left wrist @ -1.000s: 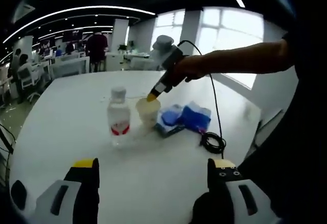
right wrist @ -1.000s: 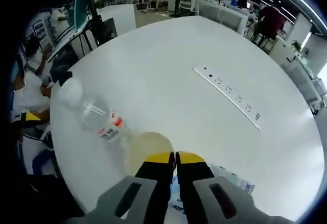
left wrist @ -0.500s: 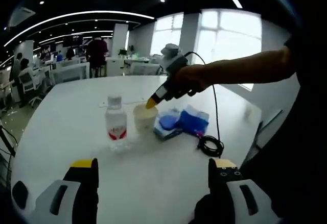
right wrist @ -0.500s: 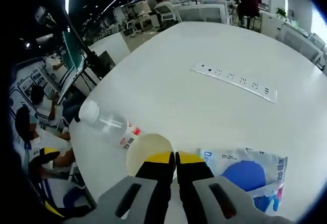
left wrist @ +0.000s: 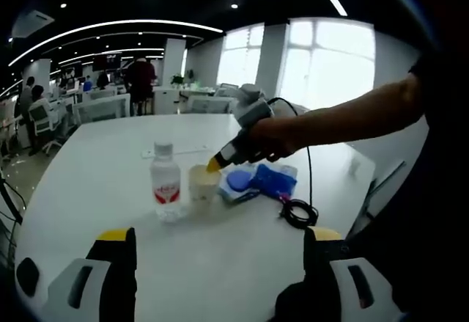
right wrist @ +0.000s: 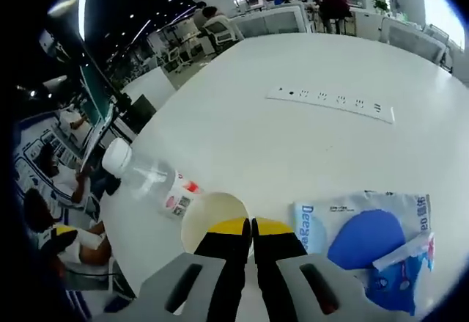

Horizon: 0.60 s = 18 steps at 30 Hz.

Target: Arrange the tabletop items into an orderly group along one side of the table until the central work area is clear of visible clutter.

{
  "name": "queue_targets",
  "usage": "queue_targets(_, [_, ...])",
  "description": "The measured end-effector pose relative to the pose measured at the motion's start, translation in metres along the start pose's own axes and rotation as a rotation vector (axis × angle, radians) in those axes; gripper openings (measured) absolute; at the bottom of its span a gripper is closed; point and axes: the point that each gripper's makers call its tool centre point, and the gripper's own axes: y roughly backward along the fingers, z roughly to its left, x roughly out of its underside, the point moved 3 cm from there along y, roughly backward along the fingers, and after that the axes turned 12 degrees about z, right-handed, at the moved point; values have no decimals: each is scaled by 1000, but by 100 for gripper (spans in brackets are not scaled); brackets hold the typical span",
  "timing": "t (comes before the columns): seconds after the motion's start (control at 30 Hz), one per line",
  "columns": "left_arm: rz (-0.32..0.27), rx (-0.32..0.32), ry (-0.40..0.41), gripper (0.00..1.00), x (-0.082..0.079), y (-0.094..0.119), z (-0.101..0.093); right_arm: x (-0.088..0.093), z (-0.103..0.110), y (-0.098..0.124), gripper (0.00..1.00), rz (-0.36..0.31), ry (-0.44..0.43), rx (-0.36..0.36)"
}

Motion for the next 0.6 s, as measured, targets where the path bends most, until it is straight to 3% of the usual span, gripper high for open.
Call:
queue_targets(0.07, [-3,2,-2,94,-1,1,-1,1,-6,-9,0,-5,-19,7])
queue_targets(0.3, [8,4,3,94,5,2,-4,1,-3,-10,0,-10,-60,3])
queue_targets(0.6, [17,7,2,94,9,3,-4,-4,-3,-13,0,-12,-54,34])
